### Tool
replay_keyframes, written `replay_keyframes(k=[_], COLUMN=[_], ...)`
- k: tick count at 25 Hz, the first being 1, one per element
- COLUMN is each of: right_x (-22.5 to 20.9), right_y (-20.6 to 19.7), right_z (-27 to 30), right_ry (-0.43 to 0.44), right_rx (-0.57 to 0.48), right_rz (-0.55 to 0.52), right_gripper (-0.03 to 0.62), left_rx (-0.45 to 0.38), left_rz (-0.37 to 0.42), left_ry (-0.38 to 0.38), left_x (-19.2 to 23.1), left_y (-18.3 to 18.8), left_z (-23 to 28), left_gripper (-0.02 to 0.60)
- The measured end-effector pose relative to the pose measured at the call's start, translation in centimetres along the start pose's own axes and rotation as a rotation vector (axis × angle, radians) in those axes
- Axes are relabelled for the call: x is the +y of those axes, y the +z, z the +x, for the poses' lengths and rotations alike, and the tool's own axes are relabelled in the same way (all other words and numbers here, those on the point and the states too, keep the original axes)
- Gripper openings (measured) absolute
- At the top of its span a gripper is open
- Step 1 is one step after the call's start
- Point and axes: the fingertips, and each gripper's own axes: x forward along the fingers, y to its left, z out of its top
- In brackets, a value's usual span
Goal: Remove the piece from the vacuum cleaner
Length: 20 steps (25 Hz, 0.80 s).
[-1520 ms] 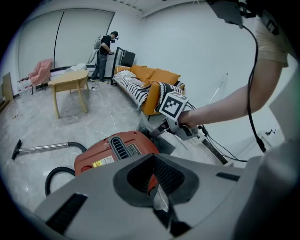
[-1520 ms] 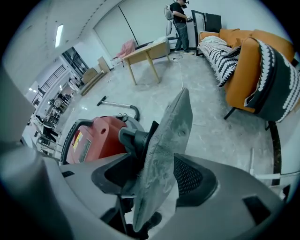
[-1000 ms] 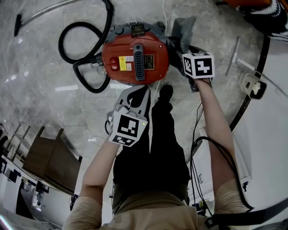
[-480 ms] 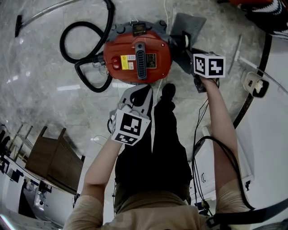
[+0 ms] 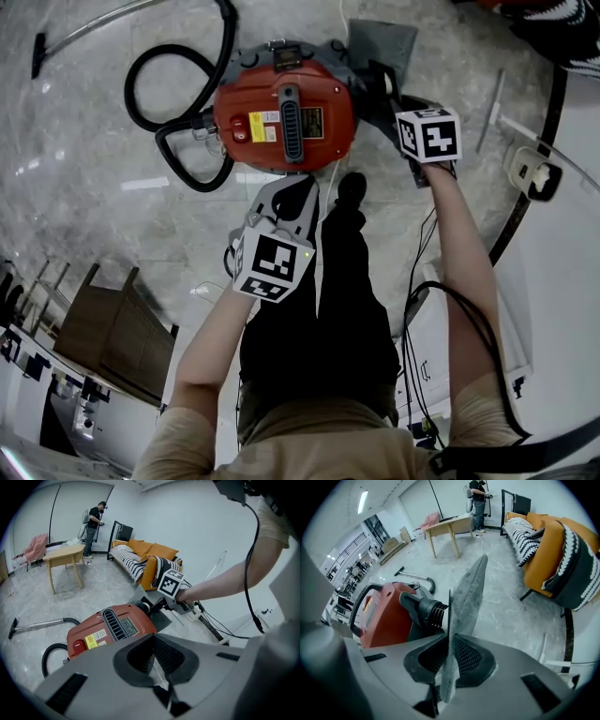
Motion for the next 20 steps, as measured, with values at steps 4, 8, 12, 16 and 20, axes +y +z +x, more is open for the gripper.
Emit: replay_keyframes(k=[4,8,12,16,20], right_x=[-0.1,-0.3,-0.8,-1.1,-1.3], right_y=[0.0,-0.1,-0.3,-0.3,-0.3], right_z=[0.1,0.1,0.0,0.0,0.0], right_ry=[0.001,-0.016,-0.059,-0.042,-0.021], right_rx=[-0.014,-0.024,-0.025,-0.068,-0.094], right_rz=[0.003,-0.044,-0.103,-0.037,0.038], right_gripper=[0.041,0.041,0.041,0.043,0.043], left_rx=[-0.002,0.003,0.011,0.016,0.012], left_rz=[0.002,0.007,0.004,-0.004,-0.016], left_ry=[0.007,0.008,0.014,0.021,0.026], left_x=[0.1,-0.2,-0.2,-0.1,-0.1], left_y=[0.0,-0.2,-0.6,-1.0,-0.9], left_z=[0.1,0.1,-0.1,-0.1,0.1], left_gripper=[0.003,0.003,0.003,0.003,0.003])
